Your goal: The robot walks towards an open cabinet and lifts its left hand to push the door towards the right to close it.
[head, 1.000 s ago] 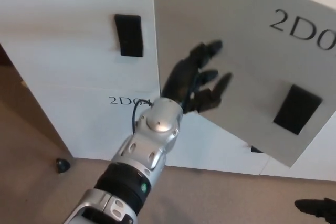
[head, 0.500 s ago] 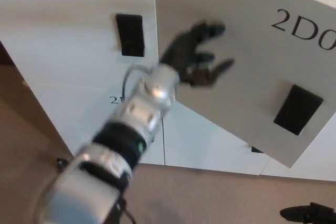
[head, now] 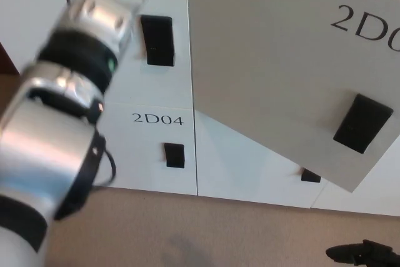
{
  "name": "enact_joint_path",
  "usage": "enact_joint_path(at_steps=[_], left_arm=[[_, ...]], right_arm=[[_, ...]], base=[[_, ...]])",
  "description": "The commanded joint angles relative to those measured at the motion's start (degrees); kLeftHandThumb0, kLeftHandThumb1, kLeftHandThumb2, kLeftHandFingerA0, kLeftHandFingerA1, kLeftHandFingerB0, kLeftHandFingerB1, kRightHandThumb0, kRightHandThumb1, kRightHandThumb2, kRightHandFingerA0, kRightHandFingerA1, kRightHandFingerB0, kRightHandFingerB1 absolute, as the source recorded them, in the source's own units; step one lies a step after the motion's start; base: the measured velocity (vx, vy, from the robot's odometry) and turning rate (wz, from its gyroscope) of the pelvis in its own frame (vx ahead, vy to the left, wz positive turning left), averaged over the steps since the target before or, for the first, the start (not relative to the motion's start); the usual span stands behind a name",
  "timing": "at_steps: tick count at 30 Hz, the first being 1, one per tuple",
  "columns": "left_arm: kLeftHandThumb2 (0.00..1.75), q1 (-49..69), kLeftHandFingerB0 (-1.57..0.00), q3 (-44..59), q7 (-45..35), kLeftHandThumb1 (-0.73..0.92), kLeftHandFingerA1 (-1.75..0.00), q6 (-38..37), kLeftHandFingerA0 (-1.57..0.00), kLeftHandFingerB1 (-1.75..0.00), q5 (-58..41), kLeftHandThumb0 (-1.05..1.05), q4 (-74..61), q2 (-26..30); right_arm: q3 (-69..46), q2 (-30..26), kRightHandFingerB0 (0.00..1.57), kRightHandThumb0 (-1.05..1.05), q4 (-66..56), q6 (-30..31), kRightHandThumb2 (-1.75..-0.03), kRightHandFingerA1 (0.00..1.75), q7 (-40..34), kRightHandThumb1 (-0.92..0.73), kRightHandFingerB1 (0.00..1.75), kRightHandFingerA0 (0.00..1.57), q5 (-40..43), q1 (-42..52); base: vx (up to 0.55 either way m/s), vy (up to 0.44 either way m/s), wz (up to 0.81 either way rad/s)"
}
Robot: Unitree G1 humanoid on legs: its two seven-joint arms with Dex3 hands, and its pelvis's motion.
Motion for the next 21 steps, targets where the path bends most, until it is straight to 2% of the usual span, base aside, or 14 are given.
enact_joint_path(at_steps=[1, 3, 4, 8, 13, 14, 15, 16, 18, 19, 20, 21], left_arm=[[0.91, -16.13, -0.26, -11.58, -27.61, 0.53, -0.56, -6.91, -0.41, -0.47, 8.81, -0.53, -6.17, -3.42], [0.91, -17.74, -0.26, -12.07, -25.0, 0.53, -0.56, -5.87, -0.41, -0.47, 10.1, -0.53, -1.75, -5.44], [0.61, -17.83, -0.38, -12.23, -23.44, 0.65, -0.39, -5.36, -0.45, -0.34, 10.6, -0.57, 0.09, -6.06], [0.6, -15.25, -0.41, -13.6, -21.3, 0.65, -0.38, -5.11, -0.47, -0.35, 11.04, -0.53, 1.8, -6.63], [0.59, -5.95, -0.44, -15.91, -25.66, 0.63, -0.39, -6.1, -0.49, -0.35, 8.97, -0.46, -9.39, -4.08], [0.84, -0.13, -0.34, -17.3, -29.56, 0.49, -0.55, -4.45, -0.47, -0.48, 6.36, -0.43, -21.09, -0.7], [0.84, 4.09, -0.34, -18.28, -32.4, 0.49, -0.55, -3.11, -0.47, -0.48, 4.5, -0.43, -29.68, 1.77], [0.84, 4.09, -0.34, -18.28, -32.4, 0.49, -0.55, -3.11, -0.47, -0.48, 4.5, -0.43, -29.68, 1.77], [0.85, 11.41, -0.34, -20.36, -37.61, 0.51, -0.55, 2.04, -0.46, -0.48, 0.63, -0.44, -47.52, 7.47], [0.86, 16.58, -0.4, -21.23, -40.25, 0.52, -0.58, 6.31, -0.51, -0.51, -3.83, -0.43, -61.86, 14.19], [0.86, 20.31, -0.4, -21.7, -42.14, 0.52, -0.58, 9.34, -0.51, -0.51, -6.91, -0.43, -72.02, 18.93], [0.6, 23.62, -0.52, -21.45, -43.53, 0.66, -0.46, 11.74, -0.58, -0.4, -9.78, -0.38, -81.04, 23.74]], right_arm=[[1.17, 0.19, 0.75, -0.37, -3.55, -3.3, -0.61, 0.57, 3.4, -0.71, 0.55, 0.87, 3.98, 2.38], [1.54, 0.23, 0.75, -0.37, -3.81, -3.35, -0.61, 0.57, 3.03, -0.71, 0.55, 0.87, 3.32, 2.84], [1.59, 0.42, 0.74, -0.37, -4.2, -3.08, -0.61, 0.59, 2.67, -0.7, 0.55, 0.86, 3.1, 3.15], [1.41, 0.5, 0.74, -0.37, -5.68, -1.98, -0.61, 0.57, 2.53, -0.7, 0.55, 0.85, 3.36, 4.44], [1.22, 0.14, 0.75, -0.37, -7.13, -1.27, -0.61, 0.56, 3.28, -0.7, 0.55, 0.86, 3.65, 4.47], [1.35, -0.02, 0.74, -0.36, -6.66, -2.46, -0.61, 0.56, 3.3, -0.7, 0.55, 0.87, 3.22, 4.17], [1.42, -0.1, 0.74, -0.36, -6.3, -3.33, -0.61, 0.56, 3.34, -0.7, 0.55, 0.87, 2.94, 3.97], [1.42, -0.1, 0.74, -0.36, -6.3, -3.33, -0.61, 0.56, 3.34, -0.7, 0.55, 0.87, 2.94, 3.97], [1.44, -0.26, 0.74, -0.37, -6.25, -3.83, -0.62, 0.56, 3.47, -0.7, 0.55, 0.88, 2.61, 3.91], [1.51, -0.35, 0.71, -0.41, -6.22, -3.76, -0.61, 0.56, 3.47, -0.7, 0.53, 0.88, 2.29, 3.88], [1.56, -0.4, 0.71, -0.41, -6.16, -3.73, -0.61, 0.56, 3.47, -0.7, 0.53, 0.88, 2.07, 3.84], [1.62, -0.56, 0.68, -0.44, -6.2, -3.26, -0.62, 0.57, 3.4, -0.7, 0.52, 0.87, 1.55, 3.81]], base=[[0.0, 0.0, 0.0], [0.0, 0.0, 0.0], [0.0, 0.0, 0.0], [0.0, 0.0, 0.0], [0.0, 0.0, 0.0], [0.0, 0.0, 0.0], [0.0, 0.0, 0.0], [0.0, 0.0, 0.0], [0.0, 0.0, 0.0], [0.0, 0.0, 0.0], [0.0, 0.0, 0.0], [0.0, 0.0, 0.0]])
